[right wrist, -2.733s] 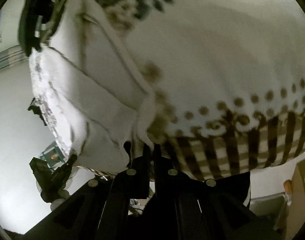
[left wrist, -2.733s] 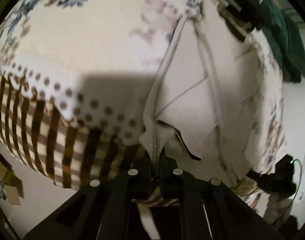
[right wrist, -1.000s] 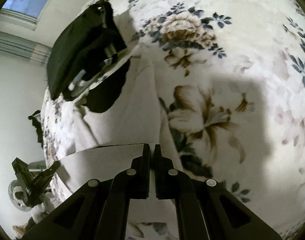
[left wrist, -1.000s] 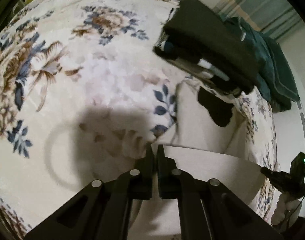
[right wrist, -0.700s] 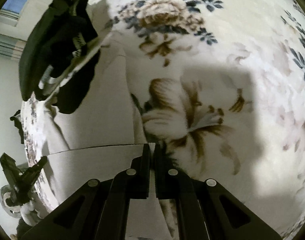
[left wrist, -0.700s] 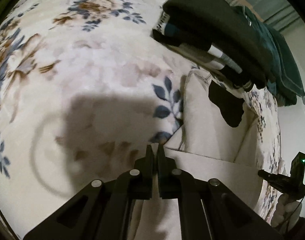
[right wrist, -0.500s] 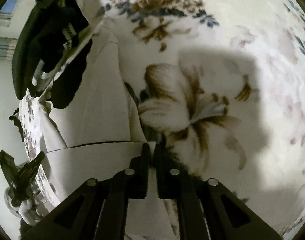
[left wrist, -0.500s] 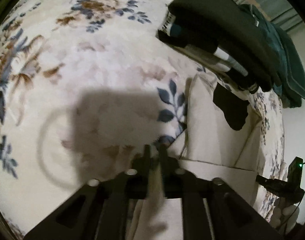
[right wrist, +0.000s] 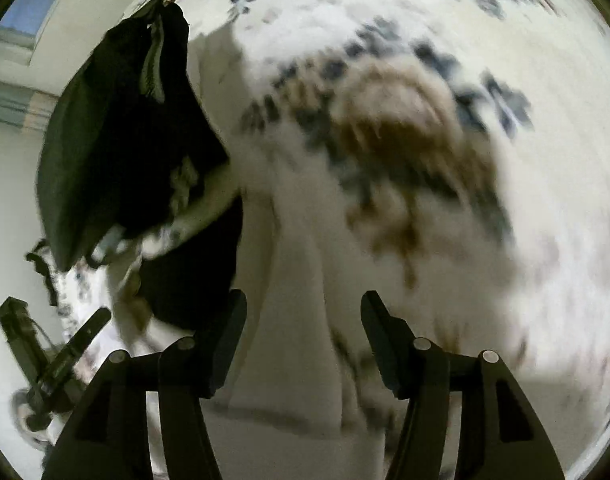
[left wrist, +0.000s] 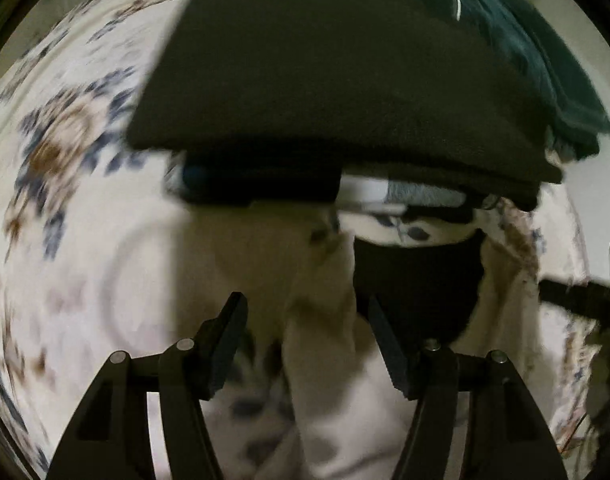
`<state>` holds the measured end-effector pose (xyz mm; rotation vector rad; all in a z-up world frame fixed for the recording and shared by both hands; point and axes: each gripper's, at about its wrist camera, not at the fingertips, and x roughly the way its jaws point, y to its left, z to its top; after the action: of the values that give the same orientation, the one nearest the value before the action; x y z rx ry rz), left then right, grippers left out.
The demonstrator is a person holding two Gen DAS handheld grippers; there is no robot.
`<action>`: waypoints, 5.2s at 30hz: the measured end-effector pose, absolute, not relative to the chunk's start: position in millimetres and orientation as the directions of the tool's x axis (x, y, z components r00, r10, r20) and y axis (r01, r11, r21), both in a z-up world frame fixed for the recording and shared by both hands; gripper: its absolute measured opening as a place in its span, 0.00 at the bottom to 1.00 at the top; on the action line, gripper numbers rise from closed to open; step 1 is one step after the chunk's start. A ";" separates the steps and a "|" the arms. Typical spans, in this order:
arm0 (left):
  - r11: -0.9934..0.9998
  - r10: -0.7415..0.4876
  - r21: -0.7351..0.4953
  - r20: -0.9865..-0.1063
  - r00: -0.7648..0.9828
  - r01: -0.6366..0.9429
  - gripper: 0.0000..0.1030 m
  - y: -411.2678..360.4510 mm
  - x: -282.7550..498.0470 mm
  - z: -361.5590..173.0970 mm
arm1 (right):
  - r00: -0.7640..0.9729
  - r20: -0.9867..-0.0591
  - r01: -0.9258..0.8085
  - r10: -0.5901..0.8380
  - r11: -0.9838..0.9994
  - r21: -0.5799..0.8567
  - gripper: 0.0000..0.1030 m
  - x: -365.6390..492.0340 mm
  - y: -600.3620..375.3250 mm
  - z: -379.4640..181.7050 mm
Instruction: Fold small clothes
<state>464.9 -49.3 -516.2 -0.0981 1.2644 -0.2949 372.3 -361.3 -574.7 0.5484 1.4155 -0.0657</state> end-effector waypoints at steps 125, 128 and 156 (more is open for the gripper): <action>0.853 -0.486 -0.510 -0.854 0.185 -0.111 0.06 1.4 350.9 -531.6 | 0.212 -0.841 0.501 0.498 0.684 0.531 0.06 223.9 -398.7 -565.0; 0.835 -0.505 -0.532 -0.843 0.187 -0.139 0.06 9.8 351.7 -541.9 | 0.206 -0.865 0.528 0.458 0.692 0.492 0.05 226.6 -405.1 -570.5; 0.848 -0.482 -0.501 -0.865 0.139 -0.175 0.62 39.0 278.0 -512.5 | 0.052 -0.843 0.506 0.535 0.714 0.484 0.74 184.5 -404.1 -558.9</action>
<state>278.0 39.0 -512.5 -0.5630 1.4359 -0.2399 184.5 -404.1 -558.9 0.8700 1.5840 0.0266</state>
